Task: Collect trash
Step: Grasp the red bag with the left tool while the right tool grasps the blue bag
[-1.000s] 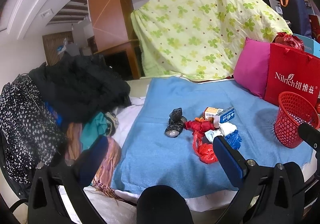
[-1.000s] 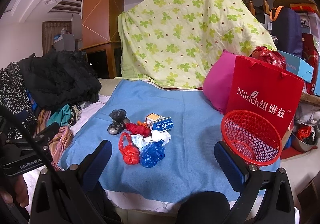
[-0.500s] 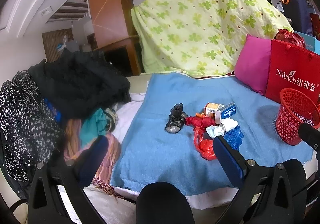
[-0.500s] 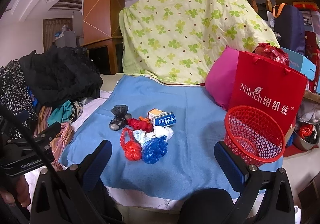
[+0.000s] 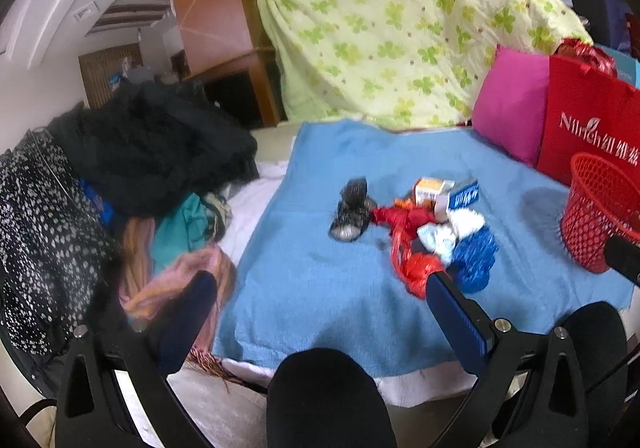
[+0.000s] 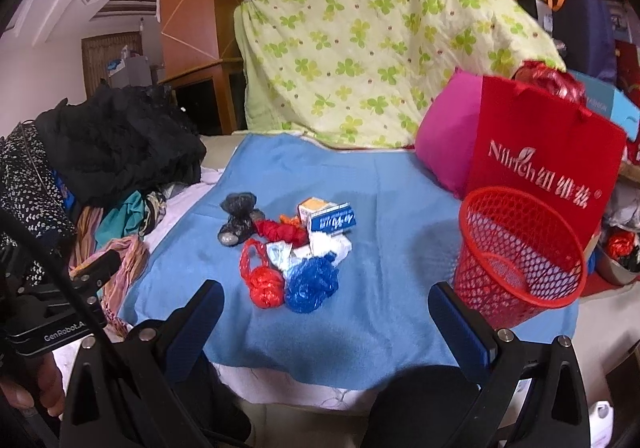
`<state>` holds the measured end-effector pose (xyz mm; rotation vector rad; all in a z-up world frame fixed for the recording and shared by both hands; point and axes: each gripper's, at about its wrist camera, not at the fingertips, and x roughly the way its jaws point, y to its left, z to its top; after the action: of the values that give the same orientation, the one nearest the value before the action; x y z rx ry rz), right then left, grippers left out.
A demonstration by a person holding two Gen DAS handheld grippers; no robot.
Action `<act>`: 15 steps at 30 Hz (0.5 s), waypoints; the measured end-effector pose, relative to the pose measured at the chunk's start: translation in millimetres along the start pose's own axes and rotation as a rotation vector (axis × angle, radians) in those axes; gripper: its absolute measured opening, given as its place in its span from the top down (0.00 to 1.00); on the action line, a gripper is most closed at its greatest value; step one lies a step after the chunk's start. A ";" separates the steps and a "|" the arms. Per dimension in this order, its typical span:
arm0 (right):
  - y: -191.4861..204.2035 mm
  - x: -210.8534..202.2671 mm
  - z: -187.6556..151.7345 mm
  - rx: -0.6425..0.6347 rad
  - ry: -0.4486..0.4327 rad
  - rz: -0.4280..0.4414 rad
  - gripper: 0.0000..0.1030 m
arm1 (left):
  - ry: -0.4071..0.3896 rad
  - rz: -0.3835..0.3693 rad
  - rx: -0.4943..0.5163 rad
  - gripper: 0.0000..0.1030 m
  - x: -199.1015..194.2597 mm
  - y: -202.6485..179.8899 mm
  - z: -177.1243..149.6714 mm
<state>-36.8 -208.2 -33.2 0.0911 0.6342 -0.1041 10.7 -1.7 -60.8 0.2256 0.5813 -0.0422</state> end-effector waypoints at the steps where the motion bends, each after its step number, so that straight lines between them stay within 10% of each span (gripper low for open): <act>1: -2.2 6.7 -1.8 0.004 0.015 0.009 0.00 | 0.018 0.002 0.003 0.00 6.9 -0.7 -2.9; 15: -30.3 169.7 -13.6 0.233 0.272 0.290 0.03 | 0.279 -0.099 -0.036 0.00 91.5 -4.2 -34.4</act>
<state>87.3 -248.3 -146.7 0.4264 0.8714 0.1180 68.2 4.1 -139.8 0.1682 0.8702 -0.0970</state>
